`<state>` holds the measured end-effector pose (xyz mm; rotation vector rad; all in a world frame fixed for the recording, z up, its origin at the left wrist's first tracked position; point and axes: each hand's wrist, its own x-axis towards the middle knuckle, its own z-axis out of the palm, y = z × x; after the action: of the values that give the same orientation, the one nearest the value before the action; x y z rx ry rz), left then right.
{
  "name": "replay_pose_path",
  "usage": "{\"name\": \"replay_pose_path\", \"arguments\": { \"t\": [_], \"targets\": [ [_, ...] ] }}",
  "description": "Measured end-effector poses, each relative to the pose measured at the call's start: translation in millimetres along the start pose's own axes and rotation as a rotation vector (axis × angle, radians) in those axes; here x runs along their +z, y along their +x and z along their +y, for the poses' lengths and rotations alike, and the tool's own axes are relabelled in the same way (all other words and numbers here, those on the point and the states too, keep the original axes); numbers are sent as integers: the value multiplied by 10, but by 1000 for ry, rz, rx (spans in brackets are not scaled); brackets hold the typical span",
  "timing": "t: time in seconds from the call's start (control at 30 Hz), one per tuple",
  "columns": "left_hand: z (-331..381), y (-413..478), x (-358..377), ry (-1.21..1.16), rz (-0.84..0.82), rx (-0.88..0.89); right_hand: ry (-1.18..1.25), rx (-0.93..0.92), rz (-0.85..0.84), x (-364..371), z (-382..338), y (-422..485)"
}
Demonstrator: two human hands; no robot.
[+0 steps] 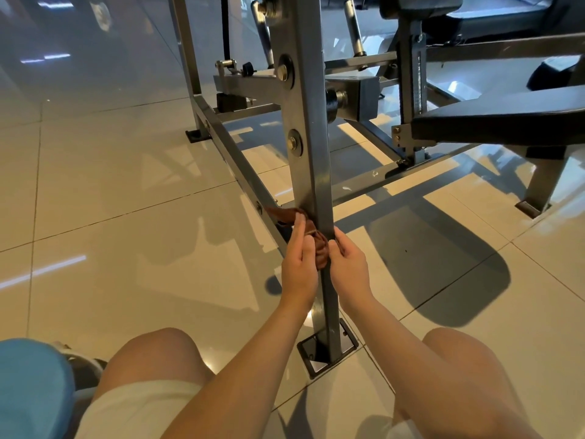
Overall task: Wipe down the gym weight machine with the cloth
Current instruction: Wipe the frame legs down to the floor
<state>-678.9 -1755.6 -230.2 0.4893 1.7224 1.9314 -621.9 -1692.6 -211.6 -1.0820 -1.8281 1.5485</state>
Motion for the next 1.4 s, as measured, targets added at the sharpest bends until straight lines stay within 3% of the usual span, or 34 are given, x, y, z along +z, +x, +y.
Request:
{"name": "replay_pose_path", "arguments": {
  "t": [0.2, 0.43, 0.6, 0.73, 1.0, 1.27, 1.4],
  "targets": [
    [-240, -108, -98, 46, -40, -137, -24, -3, 12, -25, -35, -32],
    [2, 22, -40, 122, 12, 63, -8, -22, 66, 30, -26, -45],
    [-408, -206, -57, -31, -40, -237, -24, -13, 31, -21, 29, -38],
    [-437, -285, -59, -21, -28, -332, -91, 13, -26, -133, 148, 11],
    [-169, -26, -13, 23, 18, -70, -57, 41, -64, -231, 289, 1],
    [-1073, -458, 168, -1, 66, -366, -44, 125, -66, -230, 597, -69],
    [-1151, -557, 140, 36, 79, -438, -108, 142, -95, -252, 752, -153]
  ]
}}
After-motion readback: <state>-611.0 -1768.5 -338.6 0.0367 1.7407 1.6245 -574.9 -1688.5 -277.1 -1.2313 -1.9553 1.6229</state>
